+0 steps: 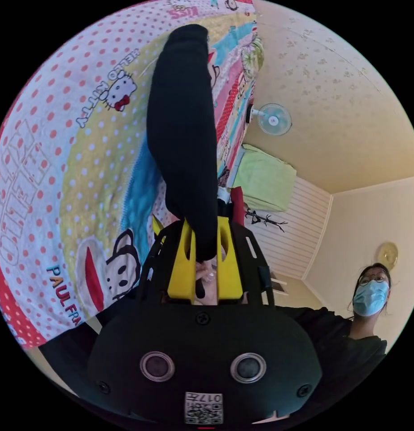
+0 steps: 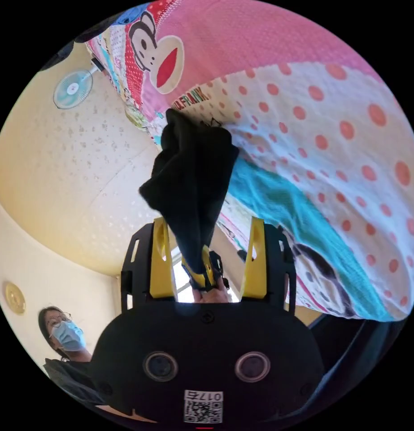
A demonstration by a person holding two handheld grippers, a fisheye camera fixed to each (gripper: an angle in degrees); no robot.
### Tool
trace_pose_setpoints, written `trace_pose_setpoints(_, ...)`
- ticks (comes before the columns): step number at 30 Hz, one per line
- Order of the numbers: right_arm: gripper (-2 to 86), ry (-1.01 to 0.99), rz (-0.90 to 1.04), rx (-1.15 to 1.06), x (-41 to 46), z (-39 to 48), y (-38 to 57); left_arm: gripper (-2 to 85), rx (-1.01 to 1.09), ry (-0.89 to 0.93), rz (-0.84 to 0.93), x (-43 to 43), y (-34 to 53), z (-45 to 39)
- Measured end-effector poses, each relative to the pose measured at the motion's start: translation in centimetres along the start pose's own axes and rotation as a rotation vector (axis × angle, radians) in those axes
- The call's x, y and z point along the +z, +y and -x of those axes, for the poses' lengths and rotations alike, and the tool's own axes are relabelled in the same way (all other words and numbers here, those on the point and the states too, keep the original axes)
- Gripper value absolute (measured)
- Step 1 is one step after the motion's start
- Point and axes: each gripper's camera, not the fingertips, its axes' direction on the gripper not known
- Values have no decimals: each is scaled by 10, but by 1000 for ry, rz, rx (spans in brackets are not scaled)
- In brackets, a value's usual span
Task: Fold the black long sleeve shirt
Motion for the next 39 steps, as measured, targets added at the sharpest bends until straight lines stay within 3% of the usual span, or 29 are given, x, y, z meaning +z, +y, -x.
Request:
trace_pose_setpoints(3, 191, -111, -17, -59, 0, 25, -8, 68, 82, -47, 40, -25, 12, -50)
trace_pose_setpoints(5, 123, 48, 93, -147, 9, 65, 0, 68, 126, -54, 51, -49, 20, -76)
trace_pose_setpoints(10, 79, 296, 350, -352, 56, 130, 54, 68, 190, -1, 10, -137, 63, -123)
trace_pose_setpoints(16, 70, 399, 639, -424, 182, 138, 124, 69, 209, 64, -247, -298, 137, -150)
trace_pose_setpoints(21, 69, 347, 908, -451, 309, 113, 190, 71, 299, -46, -489, -442, 204, -200)
trace_pose_setpoints(26, 80, 297, 1073, -477, 403, 65, 255, 76, 317, -190, -657, -518, 238, -214)
trace_pose_setpoints(28, 89, 348, 1091, -474, 419, 34, 259, 80, 260, -254, -703, -531, 236, -190)
trace_pose_setpoints(30, 100, 468, 1127, -495, 426, -3, 254, 91, 20, -361, -754, -537, 230, -119)
trace_pose_setpoints(32, 103, 767, 1143, -538, 412, -52, 228, 88, -209, -374, -746, -529, 230, -40)
trace_pose_setpoints(34, 100, 1001, 1125, -554, 378, -80, 197, 48, -374, -374, -623, -504, 234, 48)
trace_pose_setpoints(36, 95, 1203, 1103, -568, 330, -95, 164, 6, -710, -337, -278, -443, 270, 167)
trace_pose_setpoints(39, 78, 1600, 999, -630, 220, -98, 108, -7, -1041, -320, 57, -379, 349, 232)
